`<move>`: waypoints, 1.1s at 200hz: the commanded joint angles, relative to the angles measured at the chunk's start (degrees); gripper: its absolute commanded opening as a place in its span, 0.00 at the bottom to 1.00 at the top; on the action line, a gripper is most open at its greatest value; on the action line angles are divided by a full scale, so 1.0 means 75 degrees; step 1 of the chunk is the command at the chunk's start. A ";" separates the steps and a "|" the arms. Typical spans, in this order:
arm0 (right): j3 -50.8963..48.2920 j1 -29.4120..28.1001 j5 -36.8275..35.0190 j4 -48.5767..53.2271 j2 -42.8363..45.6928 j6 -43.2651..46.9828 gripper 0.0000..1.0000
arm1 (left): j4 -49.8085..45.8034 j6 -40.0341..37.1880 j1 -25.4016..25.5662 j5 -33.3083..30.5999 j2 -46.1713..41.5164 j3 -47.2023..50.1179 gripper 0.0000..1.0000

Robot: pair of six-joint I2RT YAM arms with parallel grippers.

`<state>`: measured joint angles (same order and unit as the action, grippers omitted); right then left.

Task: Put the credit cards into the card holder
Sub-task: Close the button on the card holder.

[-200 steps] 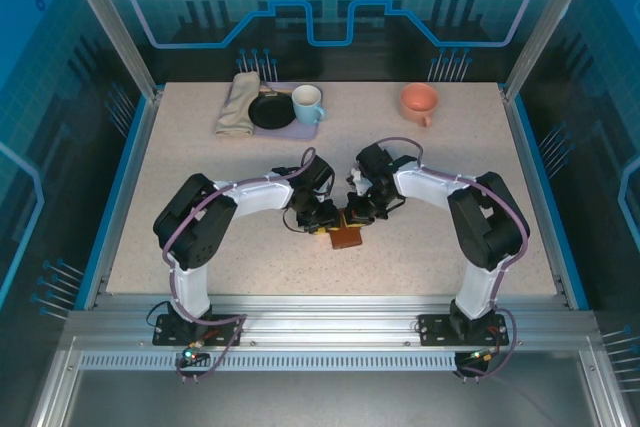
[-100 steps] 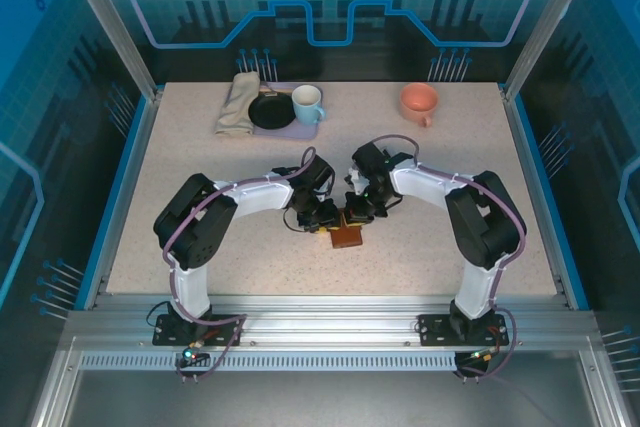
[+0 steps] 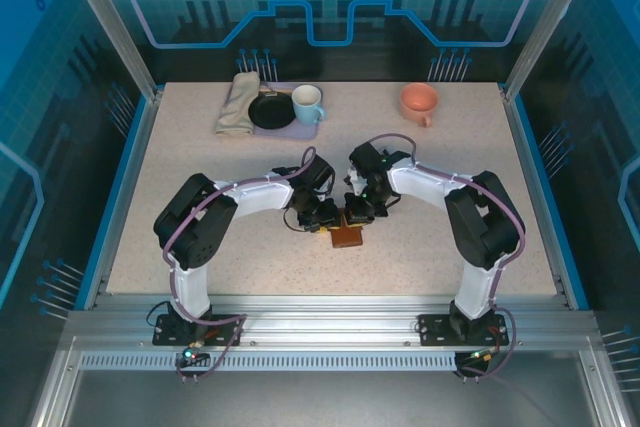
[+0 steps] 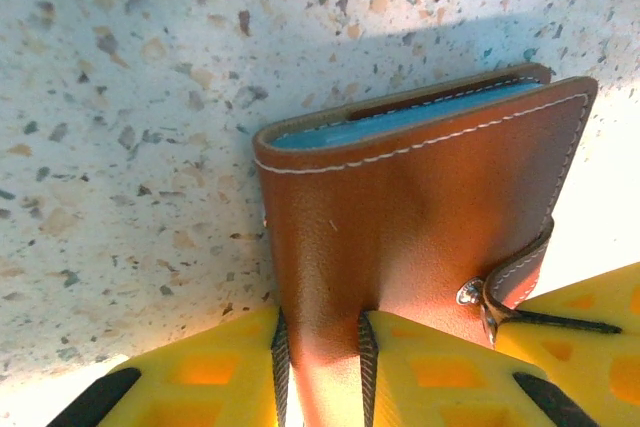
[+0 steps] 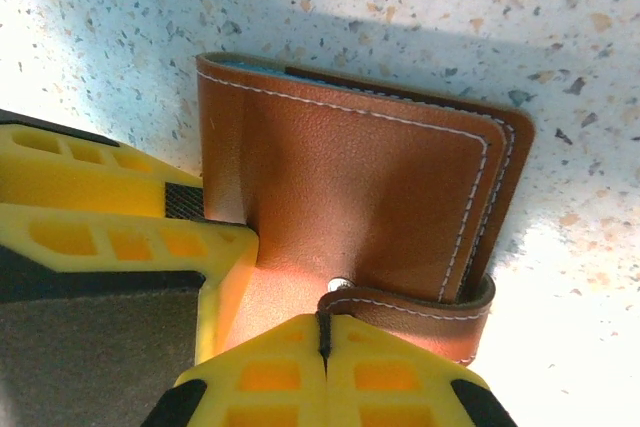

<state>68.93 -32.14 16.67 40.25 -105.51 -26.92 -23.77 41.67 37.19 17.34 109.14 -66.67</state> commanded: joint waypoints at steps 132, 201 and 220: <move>-0.0112 0.0246 -0.0183 -0.0226 -0.0747 -0.0860 0.00 | 0.0222 0.0043 -0.0026 -0.0110 0.0283 0.0271 0.24; 0.0315 0.0113 -0.1337 0.0484 -0.1879 -0.0878 0.00 | 0.0276 -0.0007 -0.0028 -0.0133 0.0363 0.0335 0.23; 0.0292 0.0008 -0.1233 0.0399 -0.1891 -0.0853 0.00 | 0.0287 -0.0010 -0.0031 -0.0144 0.0354 0.0347 0.23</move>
<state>74.54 -31.00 19.97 44.73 -112.68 -33.04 -21.91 41.89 36.95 17.43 109.14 -65.84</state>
